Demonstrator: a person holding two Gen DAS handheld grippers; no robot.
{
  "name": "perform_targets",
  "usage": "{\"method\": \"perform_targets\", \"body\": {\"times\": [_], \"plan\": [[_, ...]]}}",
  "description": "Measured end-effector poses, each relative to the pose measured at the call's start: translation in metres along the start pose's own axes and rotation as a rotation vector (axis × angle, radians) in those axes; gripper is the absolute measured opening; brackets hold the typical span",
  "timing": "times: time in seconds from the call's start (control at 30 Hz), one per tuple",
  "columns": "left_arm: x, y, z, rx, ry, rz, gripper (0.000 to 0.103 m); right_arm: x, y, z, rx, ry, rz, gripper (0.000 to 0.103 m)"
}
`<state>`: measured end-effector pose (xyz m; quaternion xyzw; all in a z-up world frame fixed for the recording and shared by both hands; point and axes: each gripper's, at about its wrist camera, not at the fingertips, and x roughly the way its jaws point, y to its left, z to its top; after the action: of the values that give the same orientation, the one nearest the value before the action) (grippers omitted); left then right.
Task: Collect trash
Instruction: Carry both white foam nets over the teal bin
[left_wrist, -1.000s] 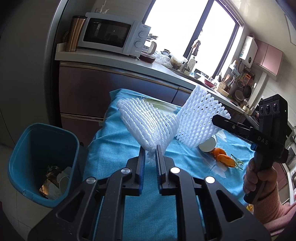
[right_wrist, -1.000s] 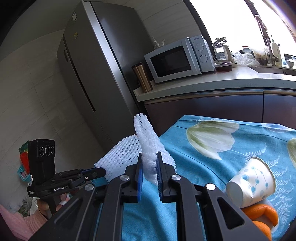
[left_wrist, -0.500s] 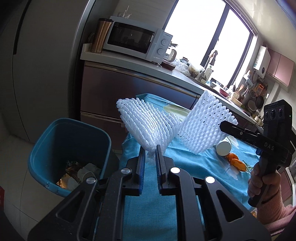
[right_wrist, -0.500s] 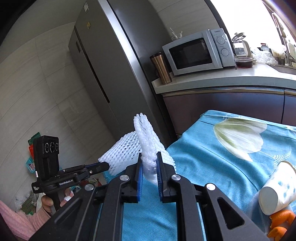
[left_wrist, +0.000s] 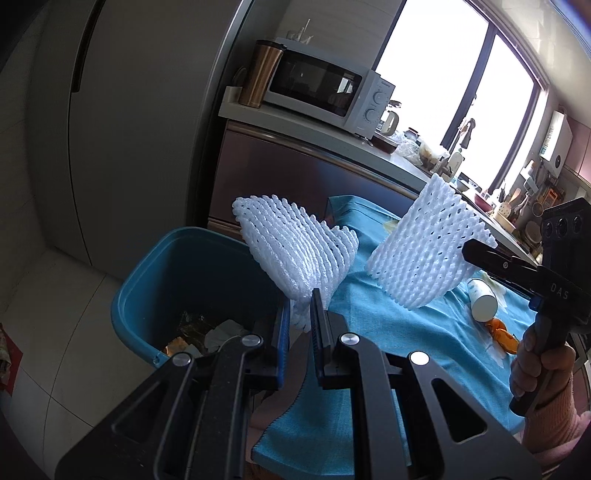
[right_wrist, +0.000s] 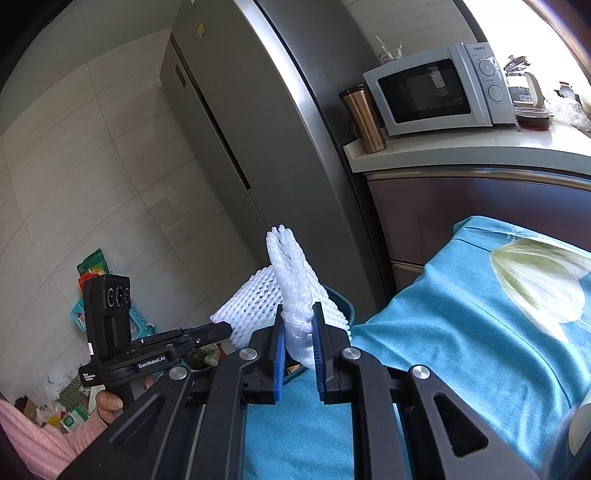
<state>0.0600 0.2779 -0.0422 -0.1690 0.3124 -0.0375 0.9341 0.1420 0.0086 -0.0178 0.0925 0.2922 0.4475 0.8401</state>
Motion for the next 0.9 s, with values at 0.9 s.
{"method": "perform_targets", "body": {"times": [0.9], "plan": [[0.026, 0.048, -0.021, -0.059, 0.076, 0.138, 0.012, 0.086, 0.027, 0.010, 0.003, 0.104, 0.083, 0.012]]}}
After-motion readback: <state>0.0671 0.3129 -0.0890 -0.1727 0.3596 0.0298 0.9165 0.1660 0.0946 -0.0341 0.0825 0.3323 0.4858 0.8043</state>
